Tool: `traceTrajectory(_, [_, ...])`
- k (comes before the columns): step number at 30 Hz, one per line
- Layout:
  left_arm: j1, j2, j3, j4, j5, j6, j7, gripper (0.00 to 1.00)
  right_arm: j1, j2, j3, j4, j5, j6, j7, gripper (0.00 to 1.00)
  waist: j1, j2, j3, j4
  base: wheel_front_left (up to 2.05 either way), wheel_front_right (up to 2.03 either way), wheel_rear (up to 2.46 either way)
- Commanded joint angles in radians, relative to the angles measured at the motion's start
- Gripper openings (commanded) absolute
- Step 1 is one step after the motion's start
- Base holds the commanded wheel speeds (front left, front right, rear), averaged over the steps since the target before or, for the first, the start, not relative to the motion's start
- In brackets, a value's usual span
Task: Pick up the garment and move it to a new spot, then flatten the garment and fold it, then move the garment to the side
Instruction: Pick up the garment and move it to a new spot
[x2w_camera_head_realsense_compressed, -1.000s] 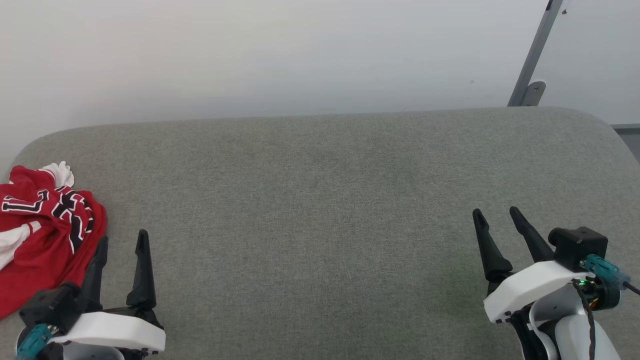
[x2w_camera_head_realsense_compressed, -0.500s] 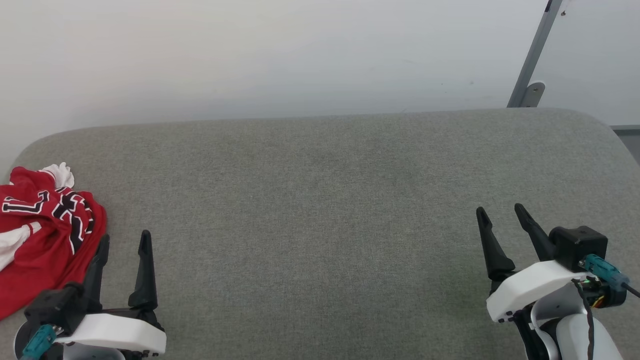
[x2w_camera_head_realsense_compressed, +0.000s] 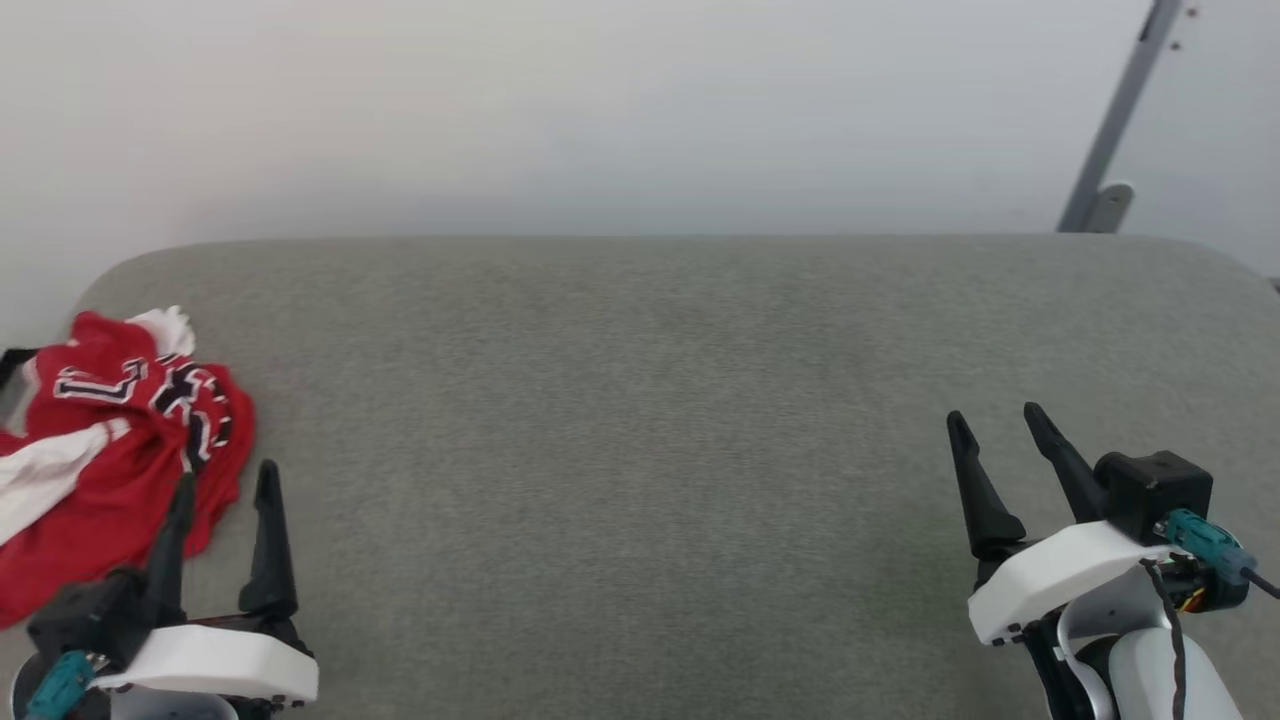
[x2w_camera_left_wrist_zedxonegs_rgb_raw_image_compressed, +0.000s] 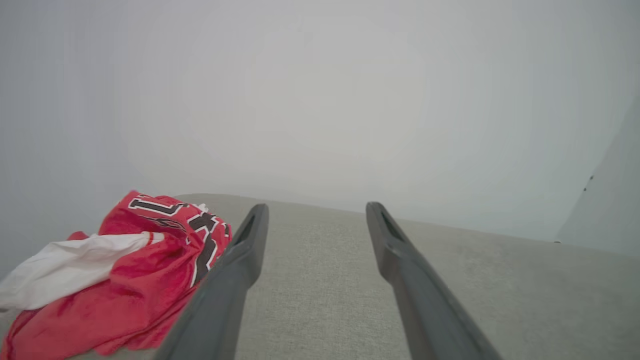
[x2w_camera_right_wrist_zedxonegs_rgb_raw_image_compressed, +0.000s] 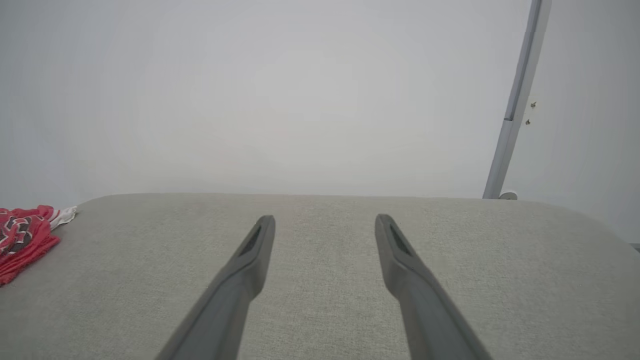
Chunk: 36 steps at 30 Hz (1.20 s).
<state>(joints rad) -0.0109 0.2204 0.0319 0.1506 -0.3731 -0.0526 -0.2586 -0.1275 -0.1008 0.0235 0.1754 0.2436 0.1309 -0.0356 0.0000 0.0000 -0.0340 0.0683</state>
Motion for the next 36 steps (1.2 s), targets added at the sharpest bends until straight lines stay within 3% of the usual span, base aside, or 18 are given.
traceTrajectory(1, [0.01, 0.002, 0.004, -0.003, -0.008, 0.003, 0.002, 1.0, 0.008, -0.001, 0.003, -0.003, 0.0, 0.0, 0.0, 1.0, 0.0, 0.0, -0.004, 0.026, 0.0, 0.0, 0.0])
traceTrajectory(22, [0.038, -0.005, 0.064, -0.03, -0.067, 0.074, 0.04, 1.0, -0.029, -0.013, 0.126, 0.028, 0.046, 0.0, 0.02, 1.0, 0.0, 0.0, -0.031, 0.364, 0.0, 0.0, 0.0])
traceTrajectory(29, [0.041, -0.013, 0.084, -0.04, -0.1, 0.087, 0.044, 1.0, -0.028, -0.013, 0.122, 0.035, 0.046, 0.0, 0.012, 1.0, 0.0, 0.0, -0.022, 0.419, 0.0, 0.0, 0.0])
traceTrajectory(36, [-0.007, -0.014, 0.105, -0.031, -0.128, 0.091, 0.038, 1.0, -0.043, -0.024, 0.108, 0.016, 0.041, 0.0, 0.025, 1.0, 0.0, 0.0, 0.018, 0.422, 0.0, 0.0, 0.0])
